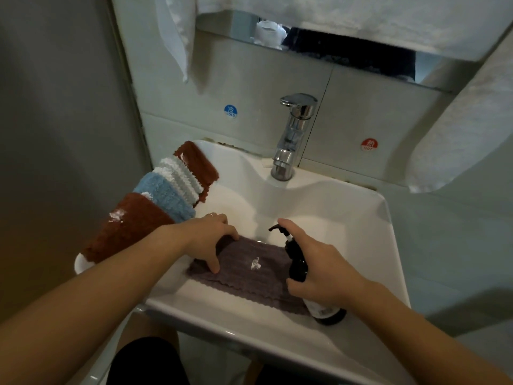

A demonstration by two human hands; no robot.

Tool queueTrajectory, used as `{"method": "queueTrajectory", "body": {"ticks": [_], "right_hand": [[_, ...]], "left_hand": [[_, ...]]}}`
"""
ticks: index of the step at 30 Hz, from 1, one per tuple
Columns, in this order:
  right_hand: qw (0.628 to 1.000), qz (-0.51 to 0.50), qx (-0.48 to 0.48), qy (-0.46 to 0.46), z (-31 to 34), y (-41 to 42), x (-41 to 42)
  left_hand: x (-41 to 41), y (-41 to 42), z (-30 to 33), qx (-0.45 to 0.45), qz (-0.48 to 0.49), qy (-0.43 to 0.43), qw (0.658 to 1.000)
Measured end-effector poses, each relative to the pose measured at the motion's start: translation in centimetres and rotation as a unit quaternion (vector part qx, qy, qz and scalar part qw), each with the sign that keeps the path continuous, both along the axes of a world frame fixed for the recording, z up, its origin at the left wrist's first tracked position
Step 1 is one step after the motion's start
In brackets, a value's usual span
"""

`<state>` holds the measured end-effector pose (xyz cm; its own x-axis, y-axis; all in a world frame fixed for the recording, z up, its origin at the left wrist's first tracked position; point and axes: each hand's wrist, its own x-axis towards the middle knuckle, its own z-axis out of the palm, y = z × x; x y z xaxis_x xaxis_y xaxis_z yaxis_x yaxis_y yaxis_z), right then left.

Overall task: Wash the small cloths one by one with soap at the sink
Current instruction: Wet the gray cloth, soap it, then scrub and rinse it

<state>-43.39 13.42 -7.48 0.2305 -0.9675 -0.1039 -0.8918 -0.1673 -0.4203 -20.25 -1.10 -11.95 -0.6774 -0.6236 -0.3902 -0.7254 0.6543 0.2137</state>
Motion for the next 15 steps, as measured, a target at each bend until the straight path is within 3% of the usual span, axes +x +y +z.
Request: {"method": "queueTrajectory", "body": {"ticks": [9,15], "right_hand": [[0.999,0.008,0.028,0.012,-0.6,-0.7,1.3],[0.999,-0.025,-0.009,0.031,-0.9,-0.3,0.8]], "left_hand": [[0.1,0.0,-0.1,0.003,0.004,0.004,1.0],[0.1,0.0,-0.1,0.007,0.008,0.004,1.0]]}}
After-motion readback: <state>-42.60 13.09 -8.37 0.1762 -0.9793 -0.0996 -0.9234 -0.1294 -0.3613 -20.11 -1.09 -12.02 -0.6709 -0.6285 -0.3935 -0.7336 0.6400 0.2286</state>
